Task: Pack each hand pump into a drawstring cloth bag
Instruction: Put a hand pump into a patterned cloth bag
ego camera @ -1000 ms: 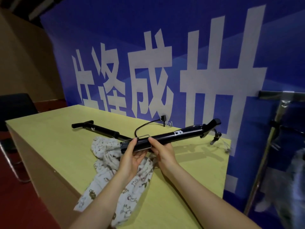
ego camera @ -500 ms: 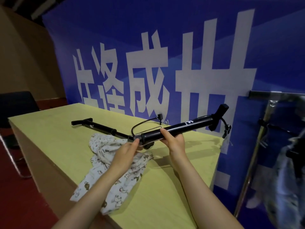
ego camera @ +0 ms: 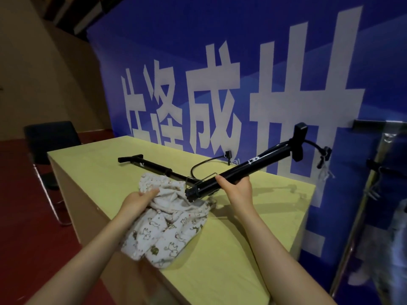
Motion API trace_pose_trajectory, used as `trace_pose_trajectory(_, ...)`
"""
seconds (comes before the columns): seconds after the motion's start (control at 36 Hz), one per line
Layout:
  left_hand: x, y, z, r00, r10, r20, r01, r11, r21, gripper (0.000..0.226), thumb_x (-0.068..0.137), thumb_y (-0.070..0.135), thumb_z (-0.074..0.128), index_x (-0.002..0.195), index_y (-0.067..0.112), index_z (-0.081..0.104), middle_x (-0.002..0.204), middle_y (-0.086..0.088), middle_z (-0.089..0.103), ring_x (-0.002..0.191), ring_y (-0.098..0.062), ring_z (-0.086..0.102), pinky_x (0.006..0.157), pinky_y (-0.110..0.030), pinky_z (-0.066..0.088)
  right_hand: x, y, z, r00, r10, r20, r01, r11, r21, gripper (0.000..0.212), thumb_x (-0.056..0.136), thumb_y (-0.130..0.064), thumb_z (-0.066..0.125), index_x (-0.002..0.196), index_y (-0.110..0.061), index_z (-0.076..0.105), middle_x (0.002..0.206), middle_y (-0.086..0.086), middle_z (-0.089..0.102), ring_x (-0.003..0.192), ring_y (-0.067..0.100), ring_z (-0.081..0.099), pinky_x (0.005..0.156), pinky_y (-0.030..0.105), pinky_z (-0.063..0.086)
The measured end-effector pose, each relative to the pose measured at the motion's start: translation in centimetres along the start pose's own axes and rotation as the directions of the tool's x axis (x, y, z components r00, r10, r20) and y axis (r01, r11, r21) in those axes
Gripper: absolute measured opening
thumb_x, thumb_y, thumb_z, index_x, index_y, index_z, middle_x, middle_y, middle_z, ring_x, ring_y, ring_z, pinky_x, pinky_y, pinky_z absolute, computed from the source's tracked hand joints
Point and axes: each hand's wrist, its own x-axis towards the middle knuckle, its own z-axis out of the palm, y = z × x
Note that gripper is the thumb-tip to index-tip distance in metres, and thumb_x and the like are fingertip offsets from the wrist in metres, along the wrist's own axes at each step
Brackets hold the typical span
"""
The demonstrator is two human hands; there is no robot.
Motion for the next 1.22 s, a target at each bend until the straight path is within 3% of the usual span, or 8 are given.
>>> trace_pose_trajectory(0.14, -0.6, 1.0, 0.5, 0.992, 0.095, -0.085, -0.099, 0.994, -0.044, 0.045, 0.084, 0.050, 0.065, 0.071, 0.008, 0.063, 0.073, -0.028, 0.063, 0.063, -0.033, 0.063, 0.059, -0.033, 0.043, -1.0, -0.5, 0.6, 0.996, -0.038, 0.083, 0.044, 0.997, -0.065, 0.035, 0.079, -0.023, 0.079, 0.100, -0.020, 0.051, 0.089, -0.012, 0.060, 0.080, -0.004, 0.056, 0.060, 0.010, 0.039)
trace_pose_trajectory(0.31, -2.6, 4.9, 0.7, 0.989, 0.148, -0.028, -0.144, 0.878, -0.457, 0.019, 0.092, 0.020, 0.062, 0.080, 0.005, 0.064, 0.069, -0.007, 0.068, 0.061, -0.020, 0.064, 0.054, -0.024, 0.048, -1.5, -0.1, 1.2, 0.993, -0.057, 0.100, 0.068, 0.992, -0.111, 0.041, 0.078, -0.025, 0.080, 0.106, -0.016, 0.052, 0.092, -0.010, 0.062, 0.084, 0.000, 0.059, 0.064, 0.011, 0.043)
trace_pose_trajectory(0.42, -2.7, 6.8, 0.2, 0.989, 0.128, 0.074, -0.048, 0.748, -0.662, 0.029, 0.092, 0.031, 0.062, 0.099, 0.004, 0.070, 0.086, -0.016, 0.073, 0.081, -0.028, 0.069, 0.074, -0.034, 0.052, -1.5, -0.2, 1.2, 0.994, -0.077, 0.072, 0.082, 0.994, -0.071, 0.043, 0.077, -0.024, 0.080, 0.107, -0.017, 0.051, 0.094, -0.010, 0.064, 0.086, -0.002, 0.060, 0.068, 0.011, 0.045)
trace_pose_trajectory(0.72, -3.3, 8.5, 1.1, 0.961, 0.100, 0.259, 0.094, 0.761, -0.642, 0.045, 0.099, 0.042, 0.047, 0.122, 0.006, 0.063, 0.114, -0.015, 0.070, 0.111, -0.028, 0.063, 0.108, -0.043, 0.041, -1.9, -1.1, 0.2, 0.996, -0.082, 0.030, 0.076, 0.983, 0.167, 0.035, 0.080, -0.020, 0.078, 0.106, -0.014, 0.056, 0.096, -0.002, 0.069, 0.088, 0.006, 0.067, 0.065, 0.011, 0.051)
trace_pose_trajectory(0.81, -3.7, 9.5, 1.1, 0.955, 0.124, 0.270, 0.105, 0.710, -0.697, 0.045, 0.099, 0.041, 0.046, 0.116, 0.005, 0.066, 0.108, -0.017, 0.072, 0.108, -0.030, 0.065, 0.105, -0.043, 0.044, -2.0, -1.1, 0.4, 0.993, -0.083, 0.082, 0.068, 0.983, 0.169, 0.039, 0.080, -0.016, 0.078, 0.110, -0.009, 0.054, 0.098, 0.003, 0.067, 0.090, 0.011, 0.065, 0.060, 0.010, 0.050)
trace_pose_trajectory(1.0, -4.7, 11.5, 1.7, 0.901, 0.221, 0.373, 0.205, 0.541, -0.816, 0.044, 0.100, 0.038, 0.043, 0.121, 0.005, 0.064, 0.117, -0.016, 0.069, 0.110, -0.028, 0.064, 0.103, -0.040, 0.044, -2.4, -0.7, 1.2, 0.982, -0.102, 0.157, 0.091, 0.993, 0.075, 0.048, 0.077, -0.022, 0.081, 0.115, -0.016, 0.053, 0.101, -0.005, 0.067, 0.093, 0.002, 0.065, 0.076, 0.015, 0.053)
trace_pose_trajectory(1.11, -5.0, 12.4, 2.2, 0.922, 0.243, 0.302, 0.174, 0.437, -0.882, 0.042, 0.100, 0.039, 0.043, 0.115, 0.008, 0.066, 0.114, -0.015, 0.070, 0.103, -0.024, 0.068, 0.093, -0.038, 0.048, -2.8, -0.7, 1.1, 0.961, -0.141, 0.236, 0.132, 0.990, 0.052, 0.055, 0.076, -0.026, 0.081, 0.121, -0.015, 0.051, 0.104, -0.006, 0.066, 0.096, 0.003, 0.065, 0.083, 0.022, 0.055)
trace_pose_trajectory(1.22, -4.8, 13.0, 2.5, 0.925, 0.261, 0.275, 0.209, 0.253, -0.945, 0.048, 0.100, 0.043, 0.041, 0.128, 0.008, 0.060, 0.127, -0.015, 0.063, 0.120, -0.027, 0.058, 0.107, -0.043, 0.040, -3.7, -1.0, 1.4, 0.939, -0.175, 0.297, 0.174, 0.984, 0.029, 0.066, 0.079, -0.037, 0.077, 0.134, -0.028, 0.042, 0.115, -0.018, 0.060, 0.106, -0.006, 0.057, 0.088, 0.018, 0.050)
